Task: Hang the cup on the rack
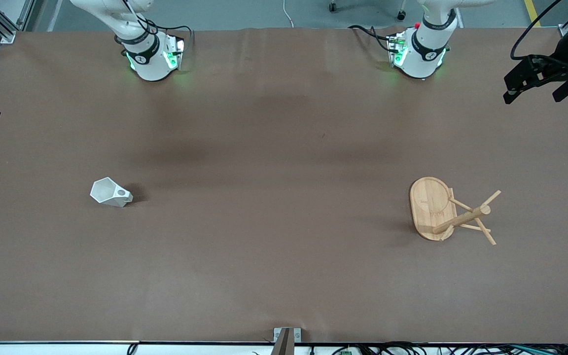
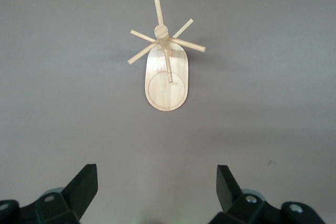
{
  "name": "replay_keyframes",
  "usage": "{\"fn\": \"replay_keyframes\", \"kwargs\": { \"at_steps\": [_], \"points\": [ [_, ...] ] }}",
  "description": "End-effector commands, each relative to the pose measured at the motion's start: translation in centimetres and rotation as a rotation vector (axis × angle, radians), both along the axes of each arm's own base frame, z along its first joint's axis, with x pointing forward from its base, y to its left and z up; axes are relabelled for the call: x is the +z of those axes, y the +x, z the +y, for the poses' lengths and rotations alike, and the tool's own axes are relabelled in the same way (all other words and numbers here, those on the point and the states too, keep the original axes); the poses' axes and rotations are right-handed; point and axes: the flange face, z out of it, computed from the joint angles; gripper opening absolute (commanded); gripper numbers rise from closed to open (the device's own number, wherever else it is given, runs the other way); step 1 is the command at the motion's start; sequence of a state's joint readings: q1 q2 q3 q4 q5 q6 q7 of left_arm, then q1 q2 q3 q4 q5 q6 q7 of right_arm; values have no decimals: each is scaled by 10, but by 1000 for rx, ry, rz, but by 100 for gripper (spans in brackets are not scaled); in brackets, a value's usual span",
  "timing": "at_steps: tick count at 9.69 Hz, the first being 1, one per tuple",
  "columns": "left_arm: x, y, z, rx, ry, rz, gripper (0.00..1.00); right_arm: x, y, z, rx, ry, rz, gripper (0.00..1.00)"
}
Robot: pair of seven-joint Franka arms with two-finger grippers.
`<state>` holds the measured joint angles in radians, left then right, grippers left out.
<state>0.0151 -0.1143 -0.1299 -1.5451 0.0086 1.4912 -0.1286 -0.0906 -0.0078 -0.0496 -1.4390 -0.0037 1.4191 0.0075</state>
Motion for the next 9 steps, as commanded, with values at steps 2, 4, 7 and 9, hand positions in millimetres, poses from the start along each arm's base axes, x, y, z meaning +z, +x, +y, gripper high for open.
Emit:
{"fn": "replay_keyframes", "kwargs": {
  "at_steps": [2,4,7,9],
  "points": [
    [-15,0,2,-20,-2,63,100,1,-7,0,10,3,-2,100],
    [-10,6,3,-17,-1,50,100,1,-7,0,16,-7,0,100],
    [-20,8,2,-10,-8,71,100,-42,2,-1,9,-17,46,100],
    [-23,14,-1,-8,-13,71,100,-111,13,-7,3,-17,45,100]
  ]
}}
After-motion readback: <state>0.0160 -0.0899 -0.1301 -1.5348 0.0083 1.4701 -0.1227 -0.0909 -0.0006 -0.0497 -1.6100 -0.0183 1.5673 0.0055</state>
